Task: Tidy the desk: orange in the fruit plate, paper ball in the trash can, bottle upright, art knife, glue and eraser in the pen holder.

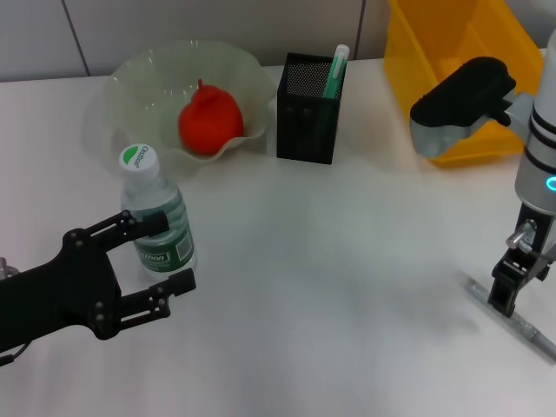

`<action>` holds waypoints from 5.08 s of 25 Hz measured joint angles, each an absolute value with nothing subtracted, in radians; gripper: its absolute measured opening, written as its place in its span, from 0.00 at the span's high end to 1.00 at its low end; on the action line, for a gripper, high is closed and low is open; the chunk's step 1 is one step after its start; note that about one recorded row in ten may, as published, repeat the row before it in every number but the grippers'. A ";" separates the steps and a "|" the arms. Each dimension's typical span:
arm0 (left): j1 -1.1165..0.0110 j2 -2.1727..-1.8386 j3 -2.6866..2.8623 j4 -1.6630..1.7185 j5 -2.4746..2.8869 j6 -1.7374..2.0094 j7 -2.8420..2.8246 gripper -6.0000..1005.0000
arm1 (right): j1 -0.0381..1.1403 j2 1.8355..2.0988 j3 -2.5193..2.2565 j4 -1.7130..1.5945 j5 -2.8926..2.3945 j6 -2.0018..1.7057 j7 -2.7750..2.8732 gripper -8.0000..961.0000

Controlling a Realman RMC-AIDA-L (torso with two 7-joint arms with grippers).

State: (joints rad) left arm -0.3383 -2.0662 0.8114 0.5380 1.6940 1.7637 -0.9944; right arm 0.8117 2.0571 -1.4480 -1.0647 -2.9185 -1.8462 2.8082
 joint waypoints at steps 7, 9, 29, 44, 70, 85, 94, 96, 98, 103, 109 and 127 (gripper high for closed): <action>-0.338 -2.066 0.811 0.537 1.693 1.760 -0.990 0.22 | 0.795 2.068 -1.429 -1.079 -2.917 -1.829 2.789 0.28; -0.337 -2.066 0.811 0.536 1.693 1.760 -0.990 0.22 | 0.793 2.068 -1.413 -1.088 -2.915 -1.829 2.783 0.28; -0.340 -2.065 0.811 0.536 1.694 1.760 -0.987 0.22 | 0.778 2.078 -1.377 -1.065 -2.907 -1.792 2.758 0.28; -0.345 -2.054 0.828 0.556 1.727 1.811 -0.996 0.22 | 0.776 2.079 -1.374 -1.038 -2.895 -1.754 2.758 0.28; -0.371 -2.064 0.834 0.819 2.048 1.793 -1.159 0.22 | 0.773 2.080 -1.375 -1.041 -2.883 -1.723 2.768 0.28; -0.369 -2.066 0.829 0.819 2.050 1.762 -1.151 0.22 | 0.755 2.085 -1.388 -1.038 -2.882 -1.696 2.777 0.44; -0.373 -2.066 0.825 0.819 2.046 1.755 -1.150 0.22 | 0.742 2.086 -1.390 -1.038 -2.881 -1.683 2.779 0.62; -0.374 -2.065 0.825 0.819 2.046 1.753 -1.150 0.22 | 0.740 2.086 -1.390 -1.038 -2.881 -1.680 2.778 0.62; -0.374 -2.065 0.825 0.818 2.046 1.750 -1.150 0.22 | 0.740 2.086 -1.390 -1.038 -2.881 -1.679 2.776 0.62; -0.376 -2.065 0.825 0.814 2.047 1.742 -1.150 0.22 | 0.738 2.086 -1.400 -1.038 -2.868 -1.674 2.775 0.62; -0.372 -2.065 0.826 0.813 2.047 1.740 -1.151 0.22 | 0.738 2.086 -1.406 -1.038 -2.860 -1.672 2.775 0.72; -0.378 -2.063 0.834 0.811 2.057 1.764 -1.148 0.22 | 0.798 2.077 -1.206 -1.431 -2.858 -1.733 2.720 0.84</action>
State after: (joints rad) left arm -0.3776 -2.0631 0.8345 0.8108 2.0571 1.7642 -1.1476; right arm 0.7982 2.0773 -1.2061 -1.4312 -2.8577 -1.7328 2.7203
